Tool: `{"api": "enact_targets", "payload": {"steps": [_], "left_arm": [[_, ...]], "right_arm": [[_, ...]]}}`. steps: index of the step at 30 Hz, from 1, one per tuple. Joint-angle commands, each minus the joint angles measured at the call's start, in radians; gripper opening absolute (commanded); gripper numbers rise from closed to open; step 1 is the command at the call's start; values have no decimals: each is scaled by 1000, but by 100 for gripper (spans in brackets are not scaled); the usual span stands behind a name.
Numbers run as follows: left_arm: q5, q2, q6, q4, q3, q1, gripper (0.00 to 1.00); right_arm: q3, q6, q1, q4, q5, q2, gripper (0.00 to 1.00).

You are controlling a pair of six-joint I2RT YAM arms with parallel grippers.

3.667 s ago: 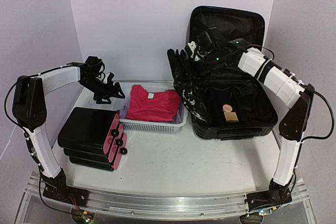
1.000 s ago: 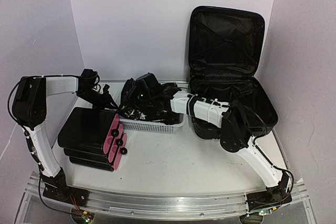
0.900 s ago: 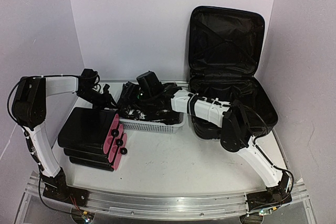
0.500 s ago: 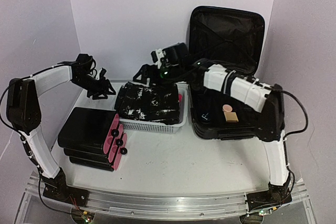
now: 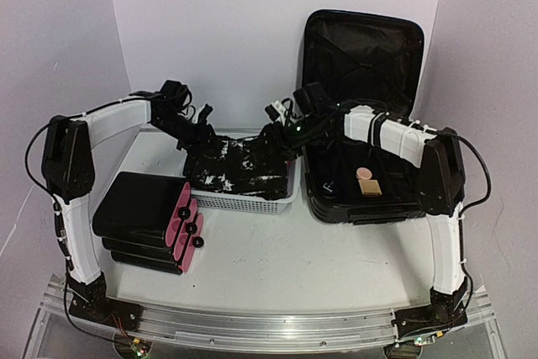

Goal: Open, take out, and arrange the luggage

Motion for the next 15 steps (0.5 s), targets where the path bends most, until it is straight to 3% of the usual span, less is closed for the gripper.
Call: {"api": "enact_targets", "payload": {"steps": [1, 4, 9, 12, 15], "left_arm": [[-110, 89, 16, -25, -72, 21, 36], [-163, 125, 26, -24, -106, 21, 35], [-232, 145, 47, -24, -96, 21, 38], [-253, 140, 65, -43, -66, 24, 42], [-185, 103, 65, -72, -15, 24, 49]], "right_arm": [[-146, -60, 16, -22, 60, 20, 65], [-199, -80, 17, -34, 159, 68, 64], [-129, -150, 37, -160, 333, 130, 63], [-76, -167, 42, -224, 342, 121, 64], [-46, -169, 50, -269, 337, 50, 67]]}}
